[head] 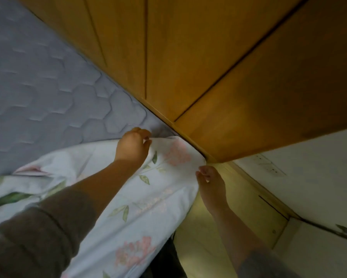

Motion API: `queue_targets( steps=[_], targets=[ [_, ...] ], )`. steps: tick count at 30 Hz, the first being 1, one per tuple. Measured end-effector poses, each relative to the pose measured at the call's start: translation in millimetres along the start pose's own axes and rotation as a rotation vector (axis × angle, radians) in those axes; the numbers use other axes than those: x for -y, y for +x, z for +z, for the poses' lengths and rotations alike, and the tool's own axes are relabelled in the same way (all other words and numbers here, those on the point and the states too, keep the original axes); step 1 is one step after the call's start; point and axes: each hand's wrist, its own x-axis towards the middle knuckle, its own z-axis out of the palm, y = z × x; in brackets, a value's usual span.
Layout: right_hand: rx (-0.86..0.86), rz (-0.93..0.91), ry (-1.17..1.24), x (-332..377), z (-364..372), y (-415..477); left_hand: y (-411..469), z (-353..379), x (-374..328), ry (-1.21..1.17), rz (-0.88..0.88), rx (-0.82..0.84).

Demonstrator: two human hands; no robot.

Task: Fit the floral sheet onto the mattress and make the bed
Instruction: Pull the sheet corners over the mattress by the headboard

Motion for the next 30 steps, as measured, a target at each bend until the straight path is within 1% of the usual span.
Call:
queue_targets(
  steps=[3,7,10,13,17,21,23,25,28,30],
  targets=[
    [0.101,-0.093,-0.110,35,5,-4,-20,-31,16,-0.035,-0.106,-0.015],
    [0.182,-0.264,-0.276,79,17,0,-38,-67,39,-0.066,-0.220,-0.033],
    [0.233,-0.300,-0.361,115,32,7,-47,-86,53,-0.083,-0.273,-0.072],
    [0.320,-0.326,-0.425,147,54,18,-52,-98,68,-0.102,-0.337,-0.125],
    [0.425,-0.446,-0.587,175,90,40,-51,-97,86,-0.100,-0.391,-0.131],
    [0.561,-0.489,-0.694,180,127,61,-46,-78,103,-0.115,-0.455,-0.082],
    [0.630,-0.485,-0.723,179,144,70,-38,-67,110,-0.069,-0.504,0.000],
    [0.705,-0.438,-0.693,179,155,73,-30,-60,115,-0.044,-0.535,0.088],
    [0.817,-0.441,-0.716,175,173,82,-17,-48,129,-0.004,-0.607,0.163],
    [0.871,-0.463,-0.750,169,181,87,-18,-42,133,0.032,-0.648,0.180]
  ],
)
